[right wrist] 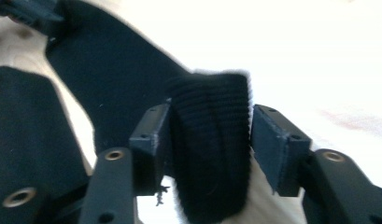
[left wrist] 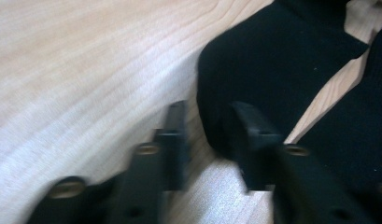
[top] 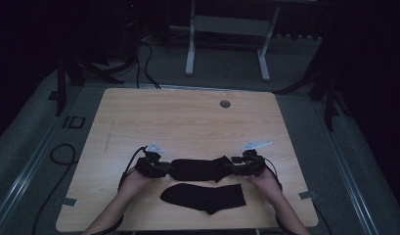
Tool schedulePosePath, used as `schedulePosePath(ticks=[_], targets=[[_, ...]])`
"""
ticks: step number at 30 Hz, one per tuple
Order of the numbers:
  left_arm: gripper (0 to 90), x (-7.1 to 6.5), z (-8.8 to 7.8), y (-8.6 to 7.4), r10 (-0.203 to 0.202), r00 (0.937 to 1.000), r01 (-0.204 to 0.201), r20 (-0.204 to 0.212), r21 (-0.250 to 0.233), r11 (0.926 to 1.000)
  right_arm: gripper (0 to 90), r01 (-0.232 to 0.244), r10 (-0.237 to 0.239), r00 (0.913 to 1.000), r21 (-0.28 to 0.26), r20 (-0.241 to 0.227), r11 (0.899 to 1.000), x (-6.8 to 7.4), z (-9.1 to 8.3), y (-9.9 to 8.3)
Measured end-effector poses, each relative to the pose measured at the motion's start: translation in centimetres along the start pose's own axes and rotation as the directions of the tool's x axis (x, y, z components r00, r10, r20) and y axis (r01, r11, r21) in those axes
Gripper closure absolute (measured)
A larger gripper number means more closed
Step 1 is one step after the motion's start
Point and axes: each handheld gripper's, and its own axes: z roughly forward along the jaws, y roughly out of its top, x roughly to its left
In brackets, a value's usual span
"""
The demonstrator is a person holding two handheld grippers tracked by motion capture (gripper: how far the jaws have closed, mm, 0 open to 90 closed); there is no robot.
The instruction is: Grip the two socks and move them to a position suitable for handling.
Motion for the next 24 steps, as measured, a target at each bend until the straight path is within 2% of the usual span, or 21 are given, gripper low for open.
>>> schedulePosePath(ticks=[2,3,4,5,7,8,9,11,12,13,14,15,16,18,21,22,24], targets=[[60.5,0.0,-0.2,0.1,0.003,0.9999,-0.003,-0.015,-0.007,1.0,41.9,0.002,-0.002,1.0,-0.011,0.008,1.0,-0.1,-0.4,0.2],[56.0,0.0,-0.8,0.3,0.002,0.9993,-0.003,-0.037,-0.039,0.9992,37.9,0.009,-0.006,0.9991,-0.052,0.042,0.999,-0.1,-1.8,0.8],[56.0,0.0,-1.1,0.3,0.006,0.9985,-0.009,-0.055,-0.051,0.9987,37.9,0.009,-0.006,0.9991,-0.052,0.042,0.999,-0.1,-1.8,0.8],[56.2,-0.1,-1.5,0.5,0.006,0.9955,-0.013,-0.095,-0.071,0.9974,36.9,0.025,-0.021,0.9974,-0.055,0.07,0.998,0.0,-2.2,1.1],[57.6,-0.2,-1.9,0.6,0.0,0.996,-0.01,-0.089,-0.104,0.9945,39.6,0.025,-0.02,0.9957,-0.059,0.091,0.998,-0.1,-2.3,1.3],[60.6,-0.2,-1.9,0.6,0.0,0.996,-0.01,-0.089,-0.104,0.9945,39.6,0.025,-0.02,0.9957,-0.059,0.091,0.998,-0.1,-2.3,1.3],[65.0,-0.5,-2.0,0.7,0.016,0.9978,-0.024,-0.064,-0.127,0.9917,47.2,0.026,-0.022,0.9965,-0.057,0.08,0.998,-0.2,-2.2,1.2],[73.3,-0.9,-1.8,0.8,0.032,0.9986,-0.036,-0.042,-0.116,0.9926,65.9,0.047,-0.043,0.9944,-0.048,0.097,0.998,-0.2,-1.9,0.9],[75.8,-1.0,-1.5,0.8,0.038,0.9988,-0.041,-0.031,-0.103,0.9938,69.6,0.052,-0.048,0.9943,-0.043,0.095,0.998,-0.3,-1.7,0.8],[80.5,-1.0,-1.5,0.8,0.038,0.9988,-0.041,-0.031,-0.103,0.9938,69.6,0.052,-0.048,0.9943,-0.043,0.095,0.998,-0.3,-1.7,0.8],[80.5,-1.0,-1.5,0.8,0.038,0.9988,-0.041,-0.031,-0.103,0.9938,69.6,0.055,-0.051,0.9922,-0.033,0.114,0.998,-0.4,-1.4,0.6],[86.1,-1.3,-0.7,0.9,0.048,0.9985,-0.05,-0.026,-0.07,0.9963,82.6,0.065,-0.063,0.9874,-0.009,0.145,0.998,-0.7,-0.8,0.3],[87.6,-1.4,-0.1,0.9,0.052,0.9983,-0.053,-0.027,-0.057,0.997,85.6,0.065,-0.064,0.9852,0.001,0.159,0.998,-0.8,-0.7,0.2],[89.3,-1.5,0.5,1.0,0.061,0.9979,-0.062,-0.019,-0.037,0.9974,87.9,0.071,-0.071,0.979,0.011,0.191,0.997,-1.1,-0.3,0.0],[89.3,-1.8,1.2,1.1,0.081,0.9962,-0.081,-0.034,-0.014,0.9966,88.4,0.061,-0.068,0.9769,0.039,0.203,0.997,-1.5,0.4,-0.5],[89.3,-1.7,1.5,1.2,0.087,0.995,-0.087,-0.05,-0.003,0.9962,88.4,0.058,-0.066,0.9777,0.045,0.2,0.997,-1.6,0.6,-0.6],[89.3,-1.2,2.0,1.2,0.074,0.9958,-0.073,-0.055,0.015,0.9972,88.2,0.045,-0.052,0.9804,0.04,0.19,0.998,-1.6,0.6,-0.7]])
